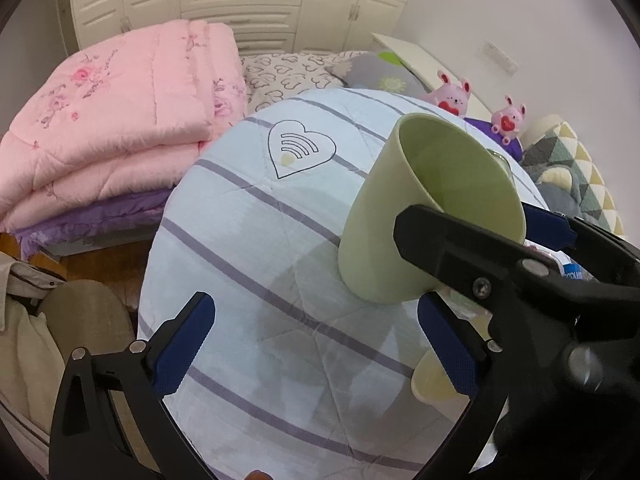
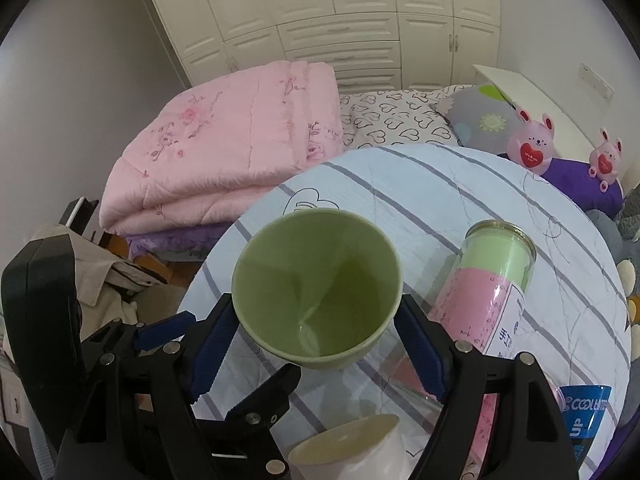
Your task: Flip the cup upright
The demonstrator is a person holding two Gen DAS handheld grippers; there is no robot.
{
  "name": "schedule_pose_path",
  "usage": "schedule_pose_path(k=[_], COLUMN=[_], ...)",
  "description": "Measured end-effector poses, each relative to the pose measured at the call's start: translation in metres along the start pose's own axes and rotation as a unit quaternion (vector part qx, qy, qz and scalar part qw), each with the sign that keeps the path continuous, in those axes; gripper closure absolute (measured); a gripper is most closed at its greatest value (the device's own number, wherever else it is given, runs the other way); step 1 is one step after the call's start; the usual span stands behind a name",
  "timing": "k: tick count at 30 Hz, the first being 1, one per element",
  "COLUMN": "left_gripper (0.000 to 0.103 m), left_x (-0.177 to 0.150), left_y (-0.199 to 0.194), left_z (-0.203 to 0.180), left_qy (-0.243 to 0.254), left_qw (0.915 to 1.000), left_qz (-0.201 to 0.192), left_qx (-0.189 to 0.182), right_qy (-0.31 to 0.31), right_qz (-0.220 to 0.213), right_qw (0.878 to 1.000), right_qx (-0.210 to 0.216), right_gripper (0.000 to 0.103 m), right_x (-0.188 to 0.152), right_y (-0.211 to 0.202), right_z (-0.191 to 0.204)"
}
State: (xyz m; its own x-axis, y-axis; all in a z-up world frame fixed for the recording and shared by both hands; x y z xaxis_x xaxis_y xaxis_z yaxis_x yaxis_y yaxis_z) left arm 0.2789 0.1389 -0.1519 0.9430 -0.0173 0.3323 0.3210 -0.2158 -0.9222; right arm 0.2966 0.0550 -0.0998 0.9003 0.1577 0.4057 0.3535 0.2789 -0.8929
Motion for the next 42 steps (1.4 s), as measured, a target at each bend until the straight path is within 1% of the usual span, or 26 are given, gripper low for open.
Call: schedule_pose_path(k=[6,10,17,23,28,31,34,37,42], left_gripper=[0.001,0.001,0.001,0.000,0.001,0.000,0.001,0.000,0.001], left_x=[-0.002,-0.004,-0.012,-0.019,-0.028,-0.034,-0.042,-0.054,-0.069], left_y=[-0.012,-0.016,-0.027,-0.044,-0.058,-0.072,-0.086,-0.099,-0.112], left_z=[-0.007,-0.007,-0.010,-0.014,-0.019,-0.025,-0.035,-0.052,-0.079], left_qy=[0.007,0.003,0.001,-0.002,-0.005,-0.003,0.001,0.011,0.033], left_qw=[0.9999,0.9999,0.9998,0.9994,0.9991,0.9983,0.9975,0.9967,0.9937], left_qz=[-0.011,-0.013,-0.018,-0.032,-0.041,-0.057,-0.070,-0.081,-0.104], left_qx=[-0.006,-0.001,-0.003,-0.010,-0.006,-0.005,0.004,0.003,0.027], right_qy=[-0.008,-0.016,-0.010,-0.018,-0.012,-0.017,-0.017,-0.019,-0.020], right_qz=[-0.003,-0.015,-0.016,-0.029,-0.040,-0.050,-0.059,-0.061,-0.064], right_qw=[1.000,1.000,1.000,0.999,0.999,0.998,0.998,0.998,0.998], right_qx=[-0.004,-0.022,0.000,0.006,0.024,0.023,0.026,0.026,0.021], right_gripper=[0.022,0.022,0.022,0.022,0.022,0.022,0.022,0.022,0.022], right_x=[-0.006,-0.004,-0.011,-0.015,-0.023,-0.030,-0.039,-0.053,-0.078], right_y=[-0.009,-0.020,-0.032,-0.049,-0.069,-0.082,-0.097,-0.110,-0.128], right_z=[0.004,0.004,0.005,0.008,0.005,0.004,0.001,-0.005,-0.017])
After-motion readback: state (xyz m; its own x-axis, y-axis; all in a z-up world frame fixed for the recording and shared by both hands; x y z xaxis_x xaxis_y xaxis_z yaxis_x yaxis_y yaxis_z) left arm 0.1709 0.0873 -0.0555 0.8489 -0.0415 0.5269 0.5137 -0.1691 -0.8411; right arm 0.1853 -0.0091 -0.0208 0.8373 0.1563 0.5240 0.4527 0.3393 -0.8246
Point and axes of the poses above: each gripper's, at about its wrist camera, not at the fingertips, and y roughly the way its jaws point, z to its left, x to its top, the point moved 7 cm from there along y, roughly the way its jaws point, and after that the axes turned 9 degrees about z, right-handed, at the moved point
